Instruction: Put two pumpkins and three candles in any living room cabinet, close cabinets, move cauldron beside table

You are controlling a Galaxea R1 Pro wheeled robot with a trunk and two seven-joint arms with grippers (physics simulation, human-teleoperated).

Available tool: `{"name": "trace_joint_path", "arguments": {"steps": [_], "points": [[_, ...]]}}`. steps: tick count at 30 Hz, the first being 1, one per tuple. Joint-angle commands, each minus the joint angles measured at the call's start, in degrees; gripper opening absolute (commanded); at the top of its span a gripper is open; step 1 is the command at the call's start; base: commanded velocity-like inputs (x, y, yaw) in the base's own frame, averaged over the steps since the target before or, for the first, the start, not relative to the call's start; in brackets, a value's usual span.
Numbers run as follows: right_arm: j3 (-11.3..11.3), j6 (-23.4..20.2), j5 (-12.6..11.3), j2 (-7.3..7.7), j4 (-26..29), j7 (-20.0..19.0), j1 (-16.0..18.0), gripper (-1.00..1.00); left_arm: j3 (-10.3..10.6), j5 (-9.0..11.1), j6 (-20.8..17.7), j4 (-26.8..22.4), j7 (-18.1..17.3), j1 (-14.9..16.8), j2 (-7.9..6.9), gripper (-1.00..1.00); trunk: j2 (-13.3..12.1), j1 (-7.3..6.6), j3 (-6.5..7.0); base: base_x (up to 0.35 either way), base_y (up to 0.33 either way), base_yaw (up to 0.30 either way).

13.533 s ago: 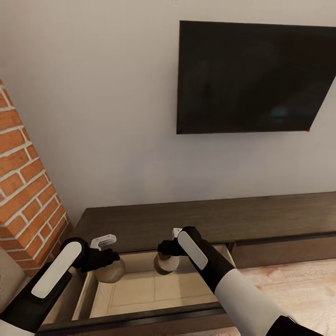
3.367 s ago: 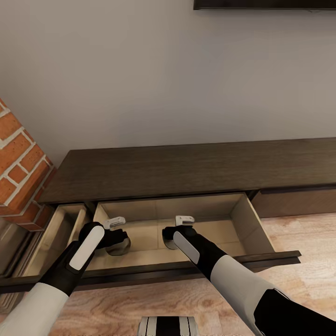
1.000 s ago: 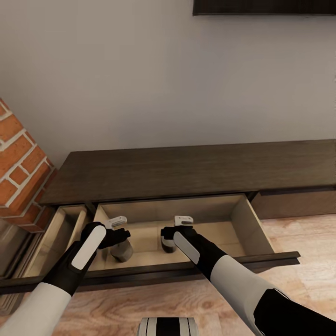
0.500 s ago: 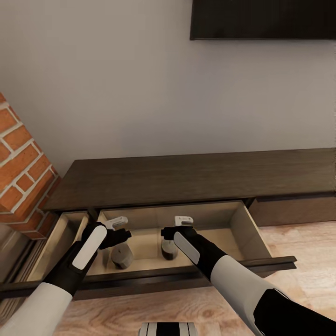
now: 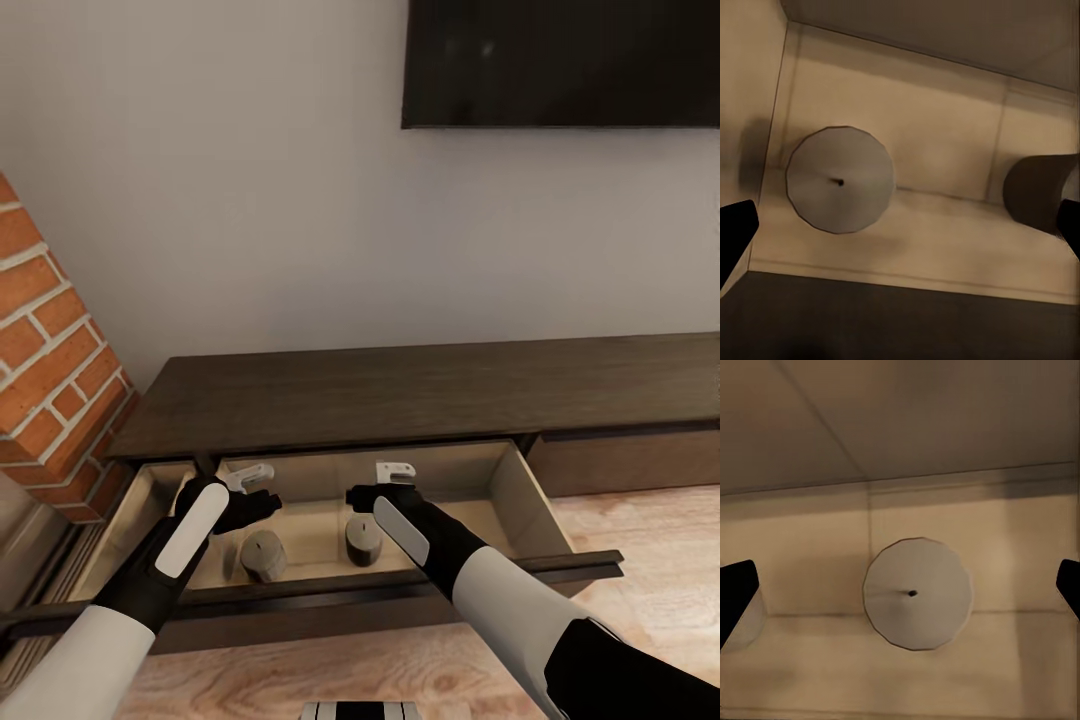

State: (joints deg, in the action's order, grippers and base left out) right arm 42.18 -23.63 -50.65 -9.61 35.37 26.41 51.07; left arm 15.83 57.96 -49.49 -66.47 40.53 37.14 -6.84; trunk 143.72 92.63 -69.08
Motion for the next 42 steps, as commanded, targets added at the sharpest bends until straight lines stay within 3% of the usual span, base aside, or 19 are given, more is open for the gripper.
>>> {"name": "trace_joint_path", "arguments": {"steps": [1, 37, 42], "points": [[0.27, -0.06, -0.43, 0.03, 0.07, 0.47, 0.07, 1.0, 0.16, 0.58, 0.01, -0.06, 0.6, 0.04, -0.04, 1.0, 0.0, -0.03, 0.18, -0.001, 0.0, 0.0], [0.27, 1.21, -0.51, 0.01, 0.05, 0.48, 0.03, 1.0, 0.08, 0.75, 0.01, -0.06, 0.6, 0.04, -0.01, 1.0, -0.48, -0.96, 8.15, -0.051, 0.012, 0.0], [0.27, 1.28, -0.5, 0.03, 0.05, 0.48, 0.05, 1.0, 0.11, 0.74, 0.02, -0.06, 0.6, 0.04, -0.01, 1.0, -2.48, -2.06, 9.05, -0.265, 0.119, 0.0]]}}
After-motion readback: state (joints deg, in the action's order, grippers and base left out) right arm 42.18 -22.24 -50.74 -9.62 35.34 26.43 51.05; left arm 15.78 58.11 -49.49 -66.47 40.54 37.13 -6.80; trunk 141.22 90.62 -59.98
